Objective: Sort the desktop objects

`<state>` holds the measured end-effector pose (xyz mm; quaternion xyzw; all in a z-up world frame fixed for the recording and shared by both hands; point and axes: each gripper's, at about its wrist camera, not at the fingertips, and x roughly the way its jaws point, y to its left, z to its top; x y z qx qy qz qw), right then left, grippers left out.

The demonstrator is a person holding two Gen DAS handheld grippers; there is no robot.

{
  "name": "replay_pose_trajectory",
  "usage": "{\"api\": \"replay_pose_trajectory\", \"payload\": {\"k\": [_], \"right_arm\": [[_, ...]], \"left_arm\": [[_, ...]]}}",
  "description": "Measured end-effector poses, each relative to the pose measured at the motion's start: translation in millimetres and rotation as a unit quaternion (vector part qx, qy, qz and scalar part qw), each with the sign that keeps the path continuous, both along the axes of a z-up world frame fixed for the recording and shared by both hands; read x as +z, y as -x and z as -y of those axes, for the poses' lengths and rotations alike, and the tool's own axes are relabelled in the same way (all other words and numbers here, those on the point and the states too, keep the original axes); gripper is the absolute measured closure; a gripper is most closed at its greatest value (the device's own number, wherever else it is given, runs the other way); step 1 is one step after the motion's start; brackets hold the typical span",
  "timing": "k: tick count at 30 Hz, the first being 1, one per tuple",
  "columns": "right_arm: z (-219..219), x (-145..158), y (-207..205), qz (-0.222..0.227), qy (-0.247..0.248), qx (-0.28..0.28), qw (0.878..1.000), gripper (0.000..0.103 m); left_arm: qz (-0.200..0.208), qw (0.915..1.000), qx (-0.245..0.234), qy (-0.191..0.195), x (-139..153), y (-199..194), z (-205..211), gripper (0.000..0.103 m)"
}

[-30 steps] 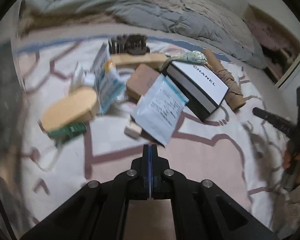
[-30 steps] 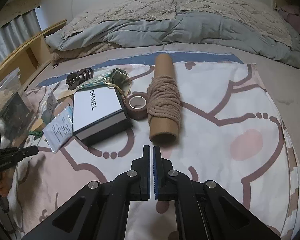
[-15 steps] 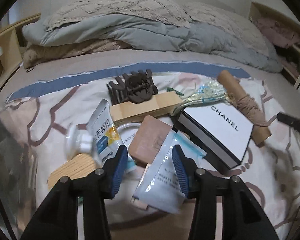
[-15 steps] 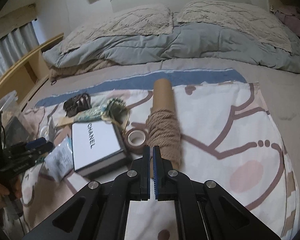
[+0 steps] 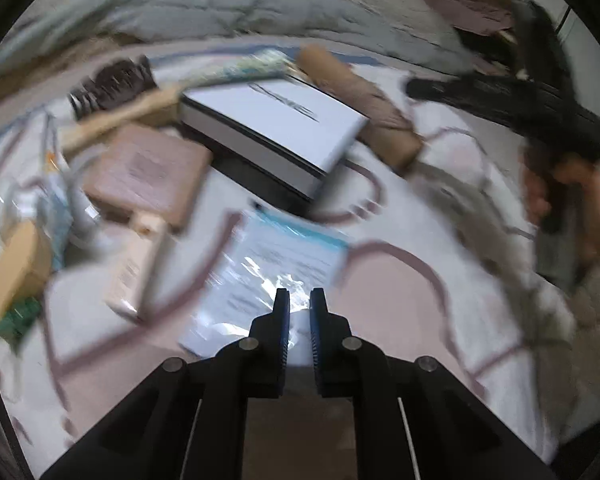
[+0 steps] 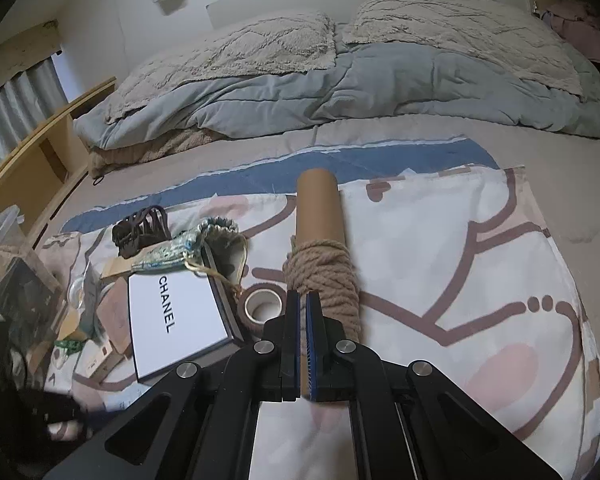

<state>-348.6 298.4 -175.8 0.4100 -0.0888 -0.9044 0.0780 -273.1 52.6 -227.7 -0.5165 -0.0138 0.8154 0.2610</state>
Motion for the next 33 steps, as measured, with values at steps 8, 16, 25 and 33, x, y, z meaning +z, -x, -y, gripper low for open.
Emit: {"api": "replay_pose_trajectory", "payload": {"k": [8,16,25,33], "right_arm": [[-1,-1,12,0.001,0.015,-0.012,1.000,0.100],[-4,-3,26,0.000,0.020,-0.026,0.999,0.100],[1,-10,36,-0.004,-0.002,-0.027,1.000,0.095],[2,-18,35,0.004,-0.013,-0.026,1.000,0.018]], "left_arm": [[-0.041,0.9987,-0.011,0.029,10,-22,3,0.087],[-0.076,0.9956,0.052,0.015,20,8,23,0.030],[-0.074,0.9954,0.028,0.053,-2,17,13,0.024],[-0.082,0.9938,0.012,0.074,-12,14,3,0.024]]}}
